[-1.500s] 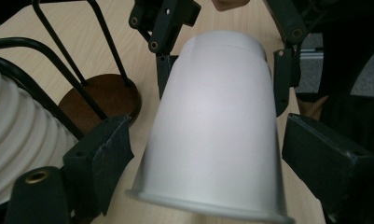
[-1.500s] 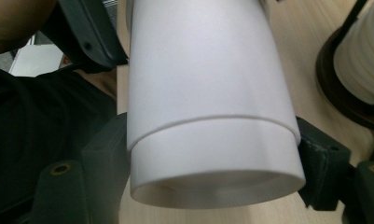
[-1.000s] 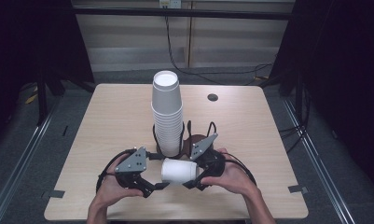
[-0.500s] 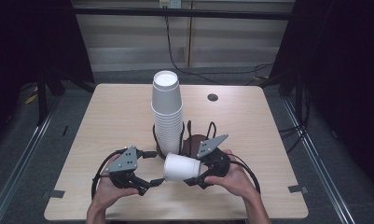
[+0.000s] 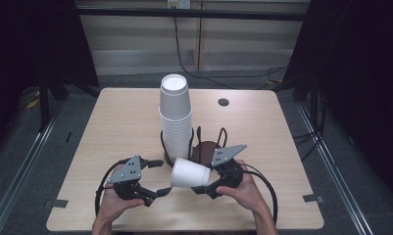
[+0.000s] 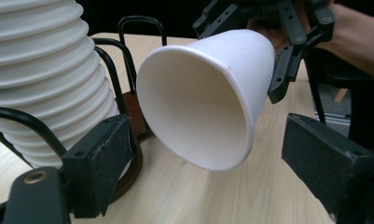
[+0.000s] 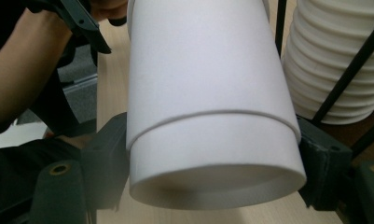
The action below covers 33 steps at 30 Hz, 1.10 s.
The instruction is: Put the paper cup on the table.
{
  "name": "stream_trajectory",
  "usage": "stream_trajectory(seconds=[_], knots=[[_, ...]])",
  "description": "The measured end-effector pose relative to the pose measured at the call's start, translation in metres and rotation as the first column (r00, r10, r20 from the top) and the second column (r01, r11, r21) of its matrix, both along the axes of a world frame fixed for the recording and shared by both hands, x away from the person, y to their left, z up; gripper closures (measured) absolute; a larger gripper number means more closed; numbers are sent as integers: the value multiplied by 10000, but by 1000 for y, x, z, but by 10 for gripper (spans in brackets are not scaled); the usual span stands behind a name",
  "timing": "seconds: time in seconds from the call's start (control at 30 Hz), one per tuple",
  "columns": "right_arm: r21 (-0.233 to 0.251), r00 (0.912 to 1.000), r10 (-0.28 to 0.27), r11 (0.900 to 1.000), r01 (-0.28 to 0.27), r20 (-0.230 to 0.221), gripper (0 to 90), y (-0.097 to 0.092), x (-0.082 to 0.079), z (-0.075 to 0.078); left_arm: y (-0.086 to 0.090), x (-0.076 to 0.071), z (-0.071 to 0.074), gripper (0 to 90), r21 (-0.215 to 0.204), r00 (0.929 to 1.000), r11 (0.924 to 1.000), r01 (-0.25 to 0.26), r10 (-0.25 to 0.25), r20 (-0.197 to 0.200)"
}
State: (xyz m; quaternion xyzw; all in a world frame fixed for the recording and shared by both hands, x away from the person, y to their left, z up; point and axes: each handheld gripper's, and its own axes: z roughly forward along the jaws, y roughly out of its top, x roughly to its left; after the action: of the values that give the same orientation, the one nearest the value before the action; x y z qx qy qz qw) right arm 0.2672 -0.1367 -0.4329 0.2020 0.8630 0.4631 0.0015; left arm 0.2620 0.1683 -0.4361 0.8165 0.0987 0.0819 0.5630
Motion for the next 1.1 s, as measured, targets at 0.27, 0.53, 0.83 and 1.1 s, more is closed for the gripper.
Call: stream_trajectory(seconds=[0.27, 0.53, 0.83, 1.1], knots=[[762, 10000, -59, 9971, 57, 27, 237, -5, -2, -9, -1, -1, -3, 157, -28, 10000, 10000, -61, 61, -74], [1533, 9999, -98, 9881, 87, 61, 236, -8, -4, -18, -1, -1, -6, 157, -315, 9999, 9995, -15, 10, -154], [2367, 9992, -154, 9716, 61, 374, 236, -9, -7, -27, 0, -2, -9, 157, -646, 9993, 9978, 161, -183, -331], [2824, 9988, 45, 9591, -182, 491, 236, -6, -8, -31, 1, -5, -11, 155, -915, 9992, 9953, 319, -341, -228]])
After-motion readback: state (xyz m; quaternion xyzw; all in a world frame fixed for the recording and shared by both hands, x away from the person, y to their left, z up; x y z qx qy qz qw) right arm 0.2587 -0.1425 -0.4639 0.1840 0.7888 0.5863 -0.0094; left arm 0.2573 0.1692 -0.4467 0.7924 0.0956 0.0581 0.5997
